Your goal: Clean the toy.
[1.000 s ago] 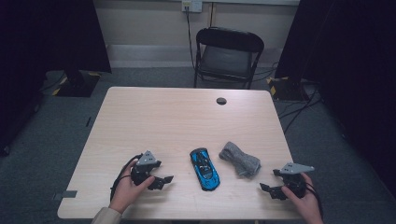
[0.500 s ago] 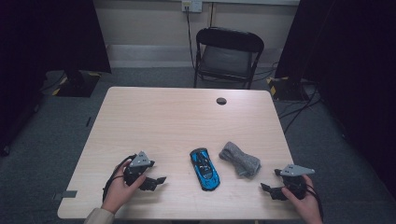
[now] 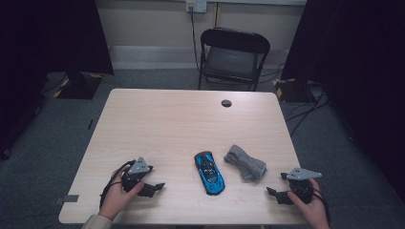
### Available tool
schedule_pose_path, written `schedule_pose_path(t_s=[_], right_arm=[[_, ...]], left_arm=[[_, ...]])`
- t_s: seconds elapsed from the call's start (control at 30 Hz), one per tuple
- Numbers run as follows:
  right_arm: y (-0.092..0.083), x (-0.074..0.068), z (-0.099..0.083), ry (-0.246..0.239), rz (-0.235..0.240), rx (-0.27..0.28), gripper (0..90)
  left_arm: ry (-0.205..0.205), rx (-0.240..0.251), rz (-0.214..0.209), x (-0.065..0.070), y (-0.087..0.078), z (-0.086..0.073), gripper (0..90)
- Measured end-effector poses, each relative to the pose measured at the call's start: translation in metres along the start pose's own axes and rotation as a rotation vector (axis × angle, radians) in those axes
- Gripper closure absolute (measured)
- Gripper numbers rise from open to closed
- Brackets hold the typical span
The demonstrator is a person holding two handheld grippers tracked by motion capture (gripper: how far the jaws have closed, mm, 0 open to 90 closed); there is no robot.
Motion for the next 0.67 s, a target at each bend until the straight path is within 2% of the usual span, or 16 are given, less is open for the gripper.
schedule_pose_path(t_s=[0.07,0.67], right_arm=[[0.0000,0.0000,0.0000,0.000,0.000,0.000,13.5],[0.0002,-0.0002,-0.0001,-0.001,-0.002,0.000,13.4]], left_arm=[[0.027,-0.004,0.011,-0.0010,-0.0003,-0.0012,16.1],[0.019,-0.008,0.021,-0.0016,-0.0007,-0.0021,14.6]])
Point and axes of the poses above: each handheld gripper's, and its own axes: y roughly forward along the jaws, z roughly out of its top, x roughly to its right, the point moved 5 cm from there along y, roughly forward along the jaws, and after that the axes turned 14 degrees about z, right-handed, at the moved point
